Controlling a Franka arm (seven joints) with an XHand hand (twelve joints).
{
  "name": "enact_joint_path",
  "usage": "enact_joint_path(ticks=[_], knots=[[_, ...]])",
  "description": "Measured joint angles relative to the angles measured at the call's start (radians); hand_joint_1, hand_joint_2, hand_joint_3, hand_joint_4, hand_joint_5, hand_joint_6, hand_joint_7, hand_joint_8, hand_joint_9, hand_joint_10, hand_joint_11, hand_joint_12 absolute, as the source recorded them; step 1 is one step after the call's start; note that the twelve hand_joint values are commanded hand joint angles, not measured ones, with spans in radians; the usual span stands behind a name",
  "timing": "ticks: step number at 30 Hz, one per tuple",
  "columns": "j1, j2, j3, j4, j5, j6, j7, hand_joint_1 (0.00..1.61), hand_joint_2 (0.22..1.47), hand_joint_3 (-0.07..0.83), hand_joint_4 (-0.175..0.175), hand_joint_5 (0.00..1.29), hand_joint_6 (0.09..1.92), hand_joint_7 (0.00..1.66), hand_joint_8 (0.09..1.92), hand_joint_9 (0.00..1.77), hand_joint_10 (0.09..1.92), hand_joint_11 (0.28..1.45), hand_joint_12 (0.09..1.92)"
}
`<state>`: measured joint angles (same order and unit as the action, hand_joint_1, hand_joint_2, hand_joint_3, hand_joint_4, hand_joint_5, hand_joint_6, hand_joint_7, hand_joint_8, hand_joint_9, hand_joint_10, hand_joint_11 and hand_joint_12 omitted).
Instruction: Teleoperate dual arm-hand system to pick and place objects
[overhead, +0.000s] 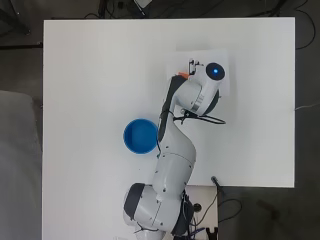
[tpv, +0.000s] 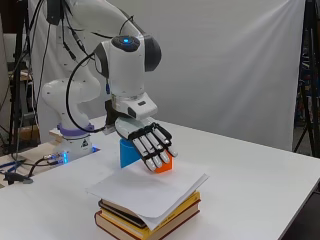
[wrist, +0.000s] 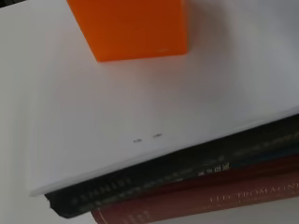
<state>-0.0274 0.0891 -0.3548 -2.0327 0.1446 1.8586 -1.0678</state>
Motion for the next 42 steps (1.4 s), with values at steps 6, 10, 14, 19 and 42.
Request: enact_joint_path(ticks=[6, 10, 14, 19, 42], knots=[[-0.01, -0.018, 0.003, -0.081, 0.03, 0.053, -0.122, 1.02, 1.14, -0.003, -0.095, 0.74, 0.78, 0.74, 0.62, 0.85, 0.77, 0.71, 0.18], [0.046, -0.066, -0.06, -0.083, 0.064, 0.037, -0.172, 1.19, 1.14, 0.0, 0.014, 0.96, 1.03, 0.91, 1.03, 1.05, 1.12, 0.63, 1.0], [0.346, -0.159, -0.349, -0.089, -0.001, 0.037, -0.117, 1.23, 1.14, 0.0, -0.123, 0.96, 0.83, 0.95, 1.27, 1.09, 1.42, 0.63, 1.35], [0.898, -0.185, -0.814, -0.098, -0.01, 0.046, -0.116, 1.24, 1.15, 0.001, -0.175, 0.91, 0.86, 0.95, 1.31, 1.13, 1.5, 0.67, 1.48], [0.594, -0.841, -0.196, -0.494, -0.348, 0.072, 0.146, 0.98, 1.16, 0.001, 0.175, 0.89, 1.13, 1.06, 1.37, 1.33, 1.72, 1.05, 1.8]])
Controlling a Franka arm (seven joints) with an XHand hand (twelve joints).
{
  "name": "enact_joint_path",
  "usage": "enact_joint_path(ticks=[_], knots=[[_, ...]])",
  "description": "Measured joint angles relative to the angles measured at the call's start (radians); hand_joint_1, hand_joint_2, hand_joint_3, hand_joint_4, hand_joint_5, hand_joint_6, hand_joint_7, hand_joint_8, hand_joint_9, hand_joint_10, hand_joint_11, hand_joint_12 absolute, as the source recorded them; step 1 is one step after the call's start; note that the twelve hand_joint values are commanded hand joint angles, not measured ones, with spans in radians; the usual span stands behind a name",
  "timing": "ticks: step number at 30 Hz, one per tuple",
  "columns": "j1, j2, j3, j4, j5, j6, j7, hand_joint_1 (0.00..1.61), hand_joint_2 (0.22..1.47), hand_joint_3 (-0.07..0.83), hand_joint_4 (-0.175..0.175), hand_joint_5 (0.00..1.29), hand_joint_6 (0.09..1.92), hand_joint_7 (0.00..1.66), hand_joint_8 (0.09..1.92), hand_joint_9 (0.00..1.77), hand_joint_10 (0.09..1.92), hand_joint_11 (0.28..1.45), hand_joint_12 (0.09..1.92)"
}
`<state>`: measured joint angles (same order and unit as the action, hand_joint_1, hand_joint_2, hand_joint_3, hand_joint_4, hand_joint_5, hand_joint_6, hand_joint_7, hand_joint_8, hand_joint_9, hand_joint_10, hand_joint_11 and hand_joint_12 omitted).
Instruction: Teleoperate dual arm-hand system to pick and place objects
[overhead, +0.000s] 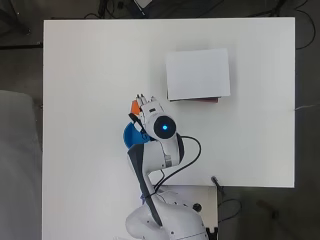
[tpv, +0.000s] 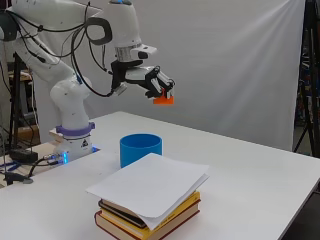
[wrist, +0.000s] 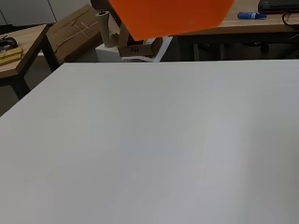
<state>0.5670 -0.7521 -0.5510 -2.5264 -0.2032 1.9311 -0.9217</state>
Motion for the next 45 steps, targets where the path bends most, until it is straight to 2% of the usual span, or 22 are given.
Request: enact_joint_path(ticks=[3, 6, 9, 18, 19, 20, 21, 22, 23, 25, 29, 34, 40, 45], knots=[[-0.031, -0.03, 0.024, -0.068, 0.014, -0.002, -0.005, 0.97, 1.17, 0.001, 0.175, 0.86, 1.16, 1.03, 1.47, 1.33, 1.79, 1.07, 1.85], [-0.039, -0.03, 0.038, -0.137, 0.047, -0.015, 0.0, 0.95, 1.19, 0.001, 0.175, 0.83, 1.21, 1.01, 1.68, 1.33, 1.87, 1.09, 1.87], [-0.041, -0.003, 0.037, -0.179, 0.073, -0.012, 0.014, 0.94, 1.2, 0.001, 0.175, 0.82, 1.24, 1.02, 1.8, 1.36, 1.91, 1.09, 1.89], [-0.033, 0.118, -0.011, -0.27, 0.166, 0.047, -0.037, 0.94, 1.2, 0.001, 0.175, 0.81, 1.25, 1.12, 1.92, 1.44, 1.92, 1.12, 1.89], [-0.032, 0.135, -0.016, -0.273, 0.173, 0.061, -0.045, 0.72, 1.15, -0.009, 0.105, 0.66, 0.92, 0.95, 1.47, 1.21, 1.53, 0.91, 1.52], [-0.031, 0.151, -0.02, -0.275, 0.178, 0.069, -0.052, 0.43, 1.07, -0.014, 0.026, 0.39, 0.53, 0.6, 0.87, 0.78, 1.02, 0.67, 1.0], [-0.03, 0.167, -0.021, -0.273, 0.182, 0.068, -0.054, 0.23, 1.0, -0.013, -0.028, 0.21, 0.28, 0.33, 0.46, 0.45, 0.61, 0.52, 0.57], [-0.029, 0.185, -0.019, -0.265, 0.189, 0.058, -0.048, 0.11, 0.96, -0.009, -0.051, 0.1, 0.14, 0.17, 0.23, 0.27, 0.35, 0.44, 0.3], [-0.029, 0.209, -0.016, -0.251, 0.202, 0.042, -0.04, 0.05, 0.94, -0.006, -0.055, 0.05, 0.09, 0.08, 0.11, 0.19, 0.19, 0.4, 0.15], [-0.03, 0.256, -0.019, -0.226, 0.227, 0.015, -0.034, 0.01, 0.92, -0.002, -0.042, 0.01, 0.09, 0.05, 0.09, 0.18, 0.09, 0.39, 0.09], [-0.049, 0.273, -0.013, -0.22, 0.237, 0.018, -0.032, 0.0, 0.91, 0.0, -0.023, 0.02, 0.09, 0.09, 0.09, 0.23, 0.09, 0.4, 0.09], [-0.095, 0.196, 0.046, -0.197, 0.216, 0.026, -0.007, 0.0, 0.93, 0.002, -0.006, 0.12, 0.09, 0.25, 0.09, 0.4, 0.09, 0.44, 0.09], [-0.159, 0.135, 0.144, -0.067, 0.15, -0.014, 0.035, 0.0, 0.97, 0.009, 0.043, 0.15, 0.09, 0.29, 0.09, 0.4, 0.09, 0.45, 0.09], [-0.212, 0.141, 0.236, 0.121, 0.103, -0.082, 0.093, 0.05, 1.03, 0.021, 0.077, 0.15, 0.09, 0.26, 0.09, 0.39, 0.09, 0.45, 0.09]])
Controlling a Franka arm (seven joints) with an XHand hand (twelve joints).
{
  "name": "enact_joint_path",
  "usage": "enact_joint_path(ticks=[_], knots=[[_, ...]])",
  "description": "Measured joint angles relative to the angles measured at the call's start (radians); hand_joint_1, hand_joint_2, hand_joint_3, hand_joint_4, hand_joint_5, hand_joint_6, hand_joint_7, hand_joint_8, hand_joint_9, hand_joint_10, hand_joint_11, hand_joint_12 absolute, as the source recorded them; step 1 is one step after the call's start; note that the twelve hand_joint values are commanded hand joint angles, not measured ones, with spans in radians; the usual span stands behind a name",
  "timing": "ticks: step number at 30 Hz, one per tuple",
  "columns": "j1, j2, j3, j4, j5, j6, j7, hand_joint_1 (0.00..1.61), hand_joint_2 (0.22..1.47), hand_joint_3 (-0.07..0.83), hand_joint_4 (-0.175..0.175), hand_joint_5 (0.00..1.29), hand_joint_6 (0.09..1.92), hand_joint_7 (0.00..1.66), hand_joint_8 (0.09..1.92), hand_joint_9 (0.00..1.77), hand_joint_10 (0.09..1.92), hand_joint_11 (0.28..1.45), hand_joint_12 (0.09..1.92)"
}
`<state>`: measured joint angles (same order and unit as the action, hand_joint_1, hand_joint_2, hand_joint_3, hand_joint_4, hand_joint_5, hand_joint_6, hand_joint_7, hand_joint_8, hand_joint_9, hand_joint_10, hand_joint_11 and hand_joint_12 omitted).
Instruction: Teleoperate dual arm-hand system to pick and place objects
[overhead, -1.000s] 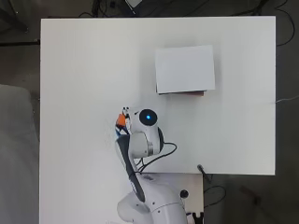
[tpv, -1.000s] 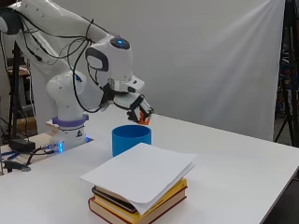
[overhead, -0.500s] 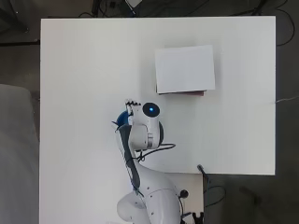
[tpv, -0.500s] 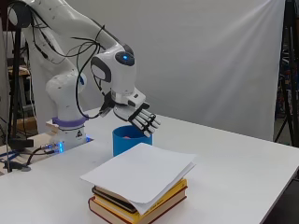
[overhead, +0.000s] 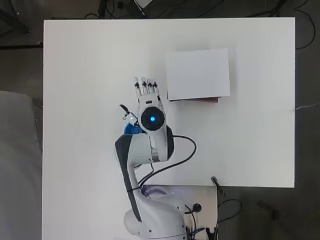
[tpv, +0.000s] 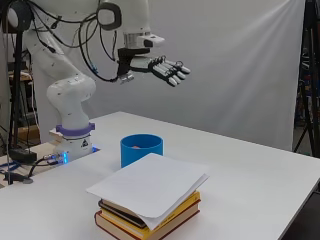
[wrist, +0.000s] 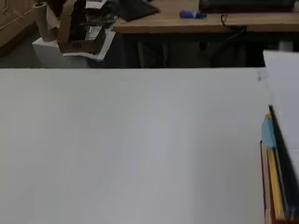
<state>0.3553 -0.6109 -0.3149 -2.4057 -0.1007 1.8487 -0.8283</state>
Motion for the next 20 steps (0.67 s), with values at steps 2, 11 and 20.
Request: enact_joint_path(ticks=[2, 11, 20], knots=[[-0.015, 0.033, 0.018, 0.101, -0.018, -0.027, 0.014, 0.08, 1.04, 0.015, 0.085, 0.18, 0.09, 0.29, 0.09, 0.42, 0.09, 0.45, 0.09], [-0.056, 0.255, -0.001, 0.452, -0.031, -0.208, 0.03, 0.17, 1.08, 0.007, 0.065, 0.22, 0.09, 0.29, 0.09, 0.41, 0.09, 0.42, 0.09], [-0.08, 0.332, -0.031, 0.542, -0.063, -0.218, 0.006, 0.19, 1.09, 0.004, 0.047, 0.23, 0.09, 0.28, 0.09, 0.39, 0.09, 0.41, 0.09]])
